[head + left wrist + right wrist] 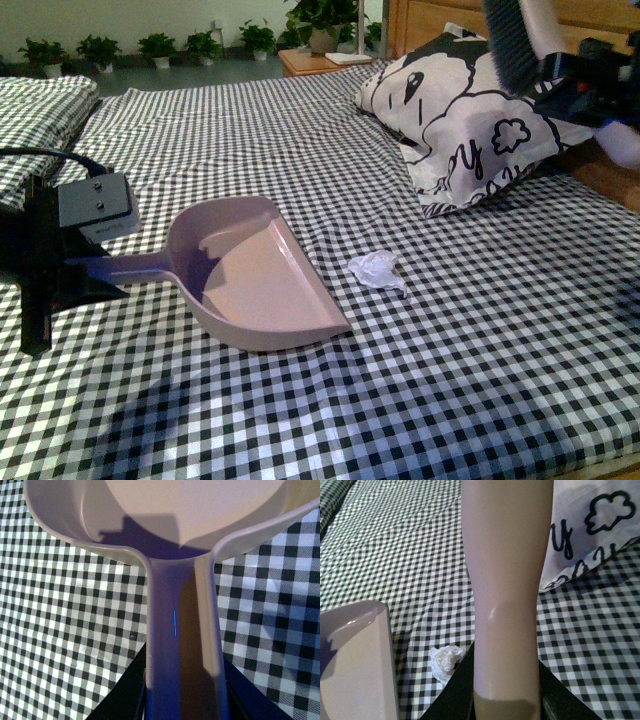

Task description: Clean up trash

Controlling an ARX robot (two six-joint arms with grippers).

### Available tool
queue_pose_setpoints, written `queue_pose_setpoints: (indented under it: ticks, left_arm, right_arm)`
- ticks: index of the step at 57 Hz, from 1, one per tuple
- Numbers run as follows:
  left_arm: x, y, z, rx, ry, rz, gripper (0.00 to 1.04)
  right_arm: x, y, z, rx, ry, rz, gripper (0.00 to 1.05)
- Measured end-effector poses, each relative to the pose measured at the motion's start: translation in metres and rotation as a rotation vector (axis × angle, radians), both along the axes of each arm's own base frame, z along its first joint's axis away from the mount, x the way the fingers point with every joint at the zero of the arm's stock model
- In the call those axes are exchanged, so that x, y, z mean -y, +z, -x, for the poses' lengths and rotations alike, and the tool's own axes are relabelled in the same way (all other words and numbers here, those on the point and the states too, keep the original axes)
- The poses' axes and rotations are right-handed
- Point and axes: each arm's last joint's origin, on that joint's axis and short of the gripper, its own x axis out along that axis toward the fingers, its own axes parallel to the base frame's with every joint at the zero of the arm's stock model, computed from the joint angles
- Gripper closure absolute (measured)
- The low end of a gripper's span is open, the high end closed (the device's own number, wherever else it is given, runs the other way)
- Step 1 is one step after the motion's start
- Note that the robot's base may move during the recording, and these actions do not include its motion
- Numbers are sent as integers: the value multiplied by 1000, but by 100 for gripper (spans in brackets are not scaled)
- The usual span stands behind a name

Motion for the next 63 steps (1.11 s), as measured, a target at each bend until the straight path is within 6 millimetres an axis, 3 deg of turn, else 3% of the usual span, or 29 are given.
queue_pose_setpoints:
  ticks: [16, 38, 51, 63]
  left_arm:
    - [0, 11, -18, -15, -6, 21, 78]
    - [-2, -6, -17, -55, -35, -19, 78]
    - [-2, -9, -15, -53, -54, -35, 78]
    - [-2, -10, -15, -53, -64, -32, 78]
  right_arm:
    - [-17, -40, -40, -102, 25, 16, 86]
    - [-30, -84, -52, -219, 45, 39, 86]
    - [-31, -95, -53, -368, 42, 123, 86]
    - [-31, -90, -53, -473, 35, 244, 86]
